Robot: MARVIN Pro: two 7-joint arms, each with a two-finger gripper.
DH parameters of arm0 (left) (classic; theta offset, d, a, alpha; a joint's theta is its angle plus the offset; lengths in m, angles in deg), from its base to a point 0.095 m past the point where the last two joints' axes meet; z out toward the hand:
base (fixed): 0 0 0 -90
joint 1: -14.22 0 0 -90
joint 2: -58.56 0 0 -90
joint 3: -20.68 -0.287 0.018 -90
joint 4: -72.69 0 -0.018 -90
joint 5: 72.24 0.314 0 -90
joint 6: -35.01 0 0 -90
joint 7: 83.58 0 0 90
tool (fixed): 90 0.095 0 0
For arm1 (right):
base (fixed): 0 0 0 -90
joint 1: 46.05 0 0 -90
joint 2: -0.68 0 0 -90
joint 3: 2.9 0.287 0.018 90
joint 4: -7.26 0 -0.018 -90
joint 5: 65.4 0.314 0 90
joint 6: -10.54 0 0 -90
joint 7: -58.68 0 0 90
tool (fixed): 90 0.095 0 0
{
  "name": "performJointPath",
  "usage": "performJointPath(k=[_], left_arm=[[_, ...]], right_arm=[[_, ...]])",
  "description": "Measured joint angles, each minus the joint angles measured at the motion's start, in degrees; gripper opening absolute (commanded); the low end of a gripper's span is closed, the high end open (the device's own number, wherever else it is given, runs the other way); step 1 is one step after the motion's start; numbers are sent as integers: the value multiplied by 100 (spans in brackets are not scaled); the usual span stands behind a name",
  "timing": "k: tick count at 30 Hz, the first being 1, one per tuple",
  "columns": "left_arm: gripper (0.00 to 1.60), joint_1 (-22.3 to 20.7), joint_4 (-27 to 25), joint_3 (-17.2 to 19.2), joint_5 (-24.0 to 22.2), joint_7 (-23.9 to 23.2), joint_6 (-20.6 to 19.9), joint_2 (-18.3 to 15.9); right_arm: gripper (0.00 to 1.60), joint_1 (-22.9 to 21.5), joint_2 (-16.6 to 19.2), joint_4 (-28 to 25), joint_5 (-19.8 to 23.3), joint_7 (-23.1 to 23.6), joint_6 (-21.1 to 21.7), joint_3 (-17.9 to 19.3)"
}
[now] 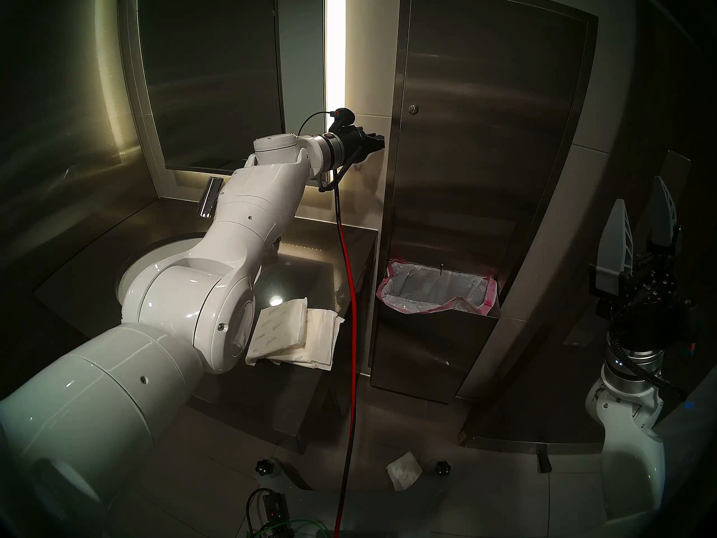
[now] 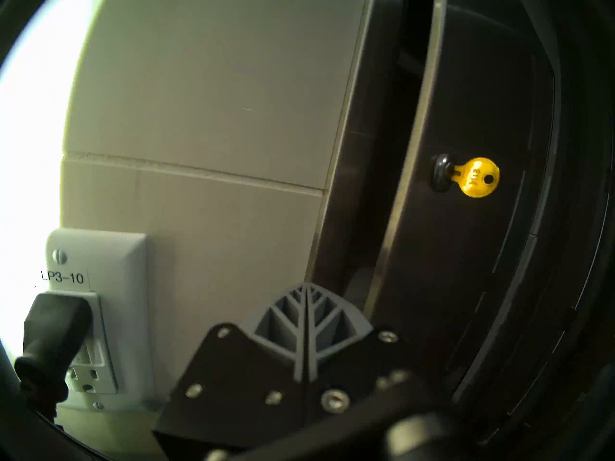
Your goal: Twist key and open towel dispenser
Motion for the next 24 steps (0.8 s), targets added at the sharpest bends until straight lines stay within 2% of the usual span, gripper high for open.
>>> performJointPath(k=[10,19,24], left_arm=[[0,2,4,80,-89,33,-83,46],[0,5,219,46,-158,-479,4,35],[0,-6,322,-30,-153,-607,3,18]], right_arm=[[160,0,12,0,18,0,0,-1],[160,-1,19,-1,25,0,0,-1],[160,-1,21,-1,26,0,0,-1]])
